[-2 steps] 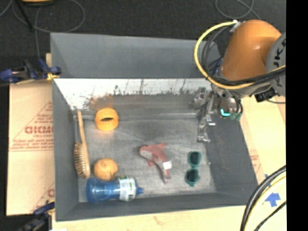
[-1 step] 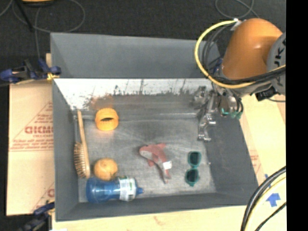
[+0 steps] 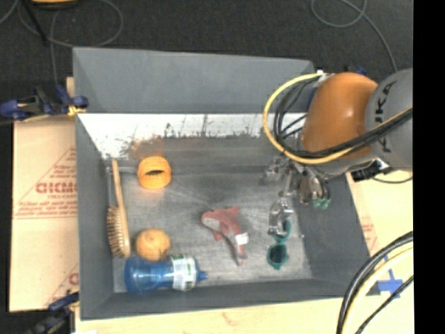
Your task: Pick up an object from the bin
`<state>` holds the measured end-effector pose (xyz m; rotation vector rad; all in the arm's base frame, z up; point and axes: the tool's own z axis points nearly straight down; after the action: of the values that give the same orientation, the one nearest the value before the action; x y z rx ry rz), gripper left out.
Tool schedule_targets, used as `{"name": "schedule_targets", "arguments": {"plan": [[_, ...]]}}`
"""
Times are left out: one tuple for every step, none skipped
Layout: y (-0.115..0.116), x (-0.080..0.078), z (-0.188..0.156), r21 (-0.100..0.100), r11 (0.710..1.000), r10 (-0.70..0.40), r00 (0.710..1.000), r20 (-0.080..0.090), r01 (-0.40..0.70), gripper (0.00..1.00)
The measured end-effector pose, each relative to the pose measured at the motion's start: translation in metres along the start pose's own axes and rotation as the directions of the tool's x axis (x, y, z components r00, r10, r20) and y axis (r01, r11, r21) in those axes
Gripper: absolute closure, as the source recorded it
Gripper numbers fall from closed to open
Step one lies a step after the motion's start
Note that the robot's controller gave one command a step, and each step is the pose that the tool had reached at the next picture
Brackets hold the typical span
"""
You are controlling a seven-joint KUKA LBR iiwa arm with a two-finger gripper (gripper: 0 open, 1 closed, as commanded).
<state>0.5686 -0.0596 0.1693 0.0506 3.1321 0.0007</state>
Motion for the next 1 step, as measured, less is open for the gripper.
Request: {"name": "schedule_targets", "arguments": {"plan": [[0.0285,-0.0103,0.0731,0.002,0.996,-0.089,0.996,-0.002,0.089,0.00]]}}
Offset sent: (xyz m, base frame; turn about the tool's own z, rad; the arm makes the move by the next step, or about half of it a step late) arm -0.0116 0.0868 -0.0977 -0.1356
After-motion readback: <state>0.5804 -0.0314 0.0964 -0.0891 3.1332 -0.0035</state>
